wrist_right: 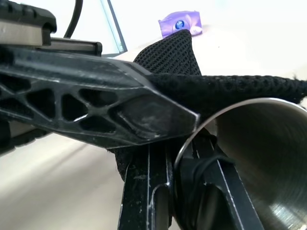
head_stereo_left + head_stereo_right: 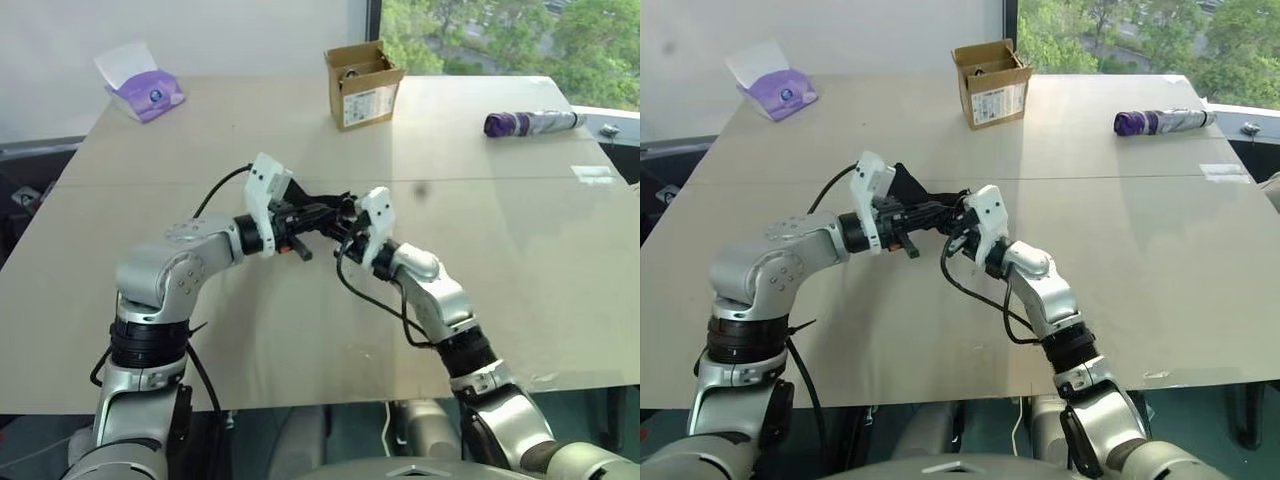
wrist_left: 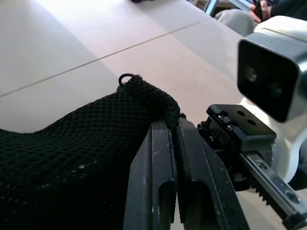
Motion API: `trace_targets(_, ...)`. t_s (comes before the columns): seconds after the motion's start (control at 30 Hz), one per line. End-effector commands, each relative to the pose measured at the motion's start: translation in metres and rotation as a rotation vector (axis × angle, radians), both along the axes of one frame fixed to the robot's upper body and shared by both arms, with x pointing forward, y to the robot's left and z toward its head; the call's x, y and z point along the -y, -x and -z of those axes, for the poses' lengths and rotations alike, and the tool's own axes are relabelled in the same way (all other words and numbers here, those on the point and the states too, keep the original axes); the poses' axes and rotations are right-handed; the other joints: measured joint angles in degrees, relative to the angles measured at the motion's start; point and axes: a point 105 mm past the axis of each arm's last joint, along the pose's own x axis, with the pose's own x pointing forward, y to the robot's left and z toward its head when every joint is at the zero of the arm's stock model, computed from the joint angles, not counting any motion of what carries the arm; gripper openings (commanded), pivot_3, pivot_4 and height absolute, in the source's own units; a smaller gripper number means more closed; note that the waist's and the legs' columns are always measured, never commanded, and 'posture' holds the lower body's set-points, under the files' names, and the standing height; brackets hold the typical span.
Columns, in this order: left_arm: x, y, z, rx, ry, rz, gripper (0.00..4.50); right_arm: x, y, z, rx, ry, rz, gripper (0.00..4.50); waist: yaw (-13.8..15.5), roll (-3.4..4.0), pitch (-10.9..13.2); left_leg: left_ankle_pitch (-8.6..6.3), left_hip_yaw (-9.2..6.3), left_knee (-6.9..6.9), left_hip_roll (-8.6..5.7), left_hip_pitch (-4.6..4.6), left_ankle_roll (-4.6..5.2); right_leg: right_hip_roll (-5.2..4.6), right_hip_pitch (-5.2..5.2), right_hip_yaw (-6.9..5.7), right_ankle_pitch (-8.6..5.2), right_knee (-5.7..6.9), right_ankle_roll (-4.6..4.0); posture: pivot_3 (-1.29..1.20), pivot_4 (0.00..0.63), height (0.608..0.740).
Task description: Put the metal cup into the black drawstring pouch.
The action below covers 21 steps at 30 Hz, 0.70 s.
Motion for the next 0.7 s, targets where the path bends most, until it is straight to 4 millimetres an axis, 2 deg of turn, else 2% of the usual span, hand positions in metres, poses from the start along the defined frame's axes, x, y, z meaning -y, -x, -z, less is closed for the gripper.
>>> trace_targets(0.03,0.013,0.001,-0.016,0.025,0.061,0.039,0.0,-0.037,0.028,-0.024,0.22,0.041,-0.204,0.05,-0.01,0.0,0.0,0.0,-0.01,0.0,0.0,0.0,0.0,0.0,0.0,-0.01,0.0,0.0,0.0,0.0,0.15,0.74)
trace_targets(0.13,0.01,-0.005,-0.023,0.014,0.103,0.001,0.0,-0.041,0.033,-0.025,0.301,0.093,-0.256,0.05,-0.02,0.0,0.0,0.01,-0.01,0.01,0.0,0.0,-0.02,0.01,0.0,-0.01,0.0,0.0,0.0,0.0,0.15,0.74)
trace_targets(0.23,0.006,-0.01,-0.026,-0.002,0.126,-0.027,0.0,-0.04,0.029,-0.028,0.344,0.11,-0.239,0.05,-0.01,-0.02,-0.01,0.1,-0.01,0.04,-0.01,0.0,-0.18,-0.01,0.02,0.0,0.01,0.01,0.01,0.0,0.15,0.74)
trace_targets(0.43,0.023,0.013,-0.021,-0.052,0.144,0.089,0.0,-0.045,0.011,-0.018,0.434,0.254,-0.173,0.05,-0.1,-0.02,-0.01,0.11,0.0,0.04,0.0,0.0,-0.19,-0.01,0.01,0.01,0.01,0.01,0.0,0.0,0.15,0.74)
trace_targets(0.5,0.026,0.025,-0.02,-0.062,0.152,0.138,0.0,-0.043,-0.003,-0.029,0.172,0.046,-0.142,0.05,-0.26,-0.02,-0.01,0.11,0.0,0.03,0.0,0.01,-0.2,-0.01,0.01,0.03,0.01,0.01,0.0,0.0,0.15,0.74)
trace_targets(0.57,0.024,0.028,-0.019,-0.061,0.148,0.142,0.0,-0.04,-0.009,-0.029,0.046,-0.042,-0.153,0.05,-0.33,-0.03,0.0,0.12,-0.04,0.02,0.09,0.0,-0.22,0.05,0.0,0.0,0.02,0.01,-0.02,0.0,0.15,0.74)
trace_targets(0.67,0.021,0.026,-0.019,-0.059,0.145,0.114,0.0,-0.036,-0.011,-0.028,0.066,-0.014,-0.142,0.05,0.25,-0.02,-0.01,0.13,-0.08,0.01,0.02,-0.03,-0.22,-0.01,0.01,-0.05,0.02,-0.01,-0.02,0.0,0.15,0.74)
trace_targets(0.7,0.021,0.023,-0.019,-0.055,0.149,0.099,0.0,-0.038,-0.008,-0.027,0.15,0.059,-0.147,0.05,0.21,-0.02,0.0,0.12,-0.08,0.04,-0.01,-0.03,-0.22,-0.03,0.02,-0.05,0.02,-0.01,-0.02,0.0,0.15,0.74)
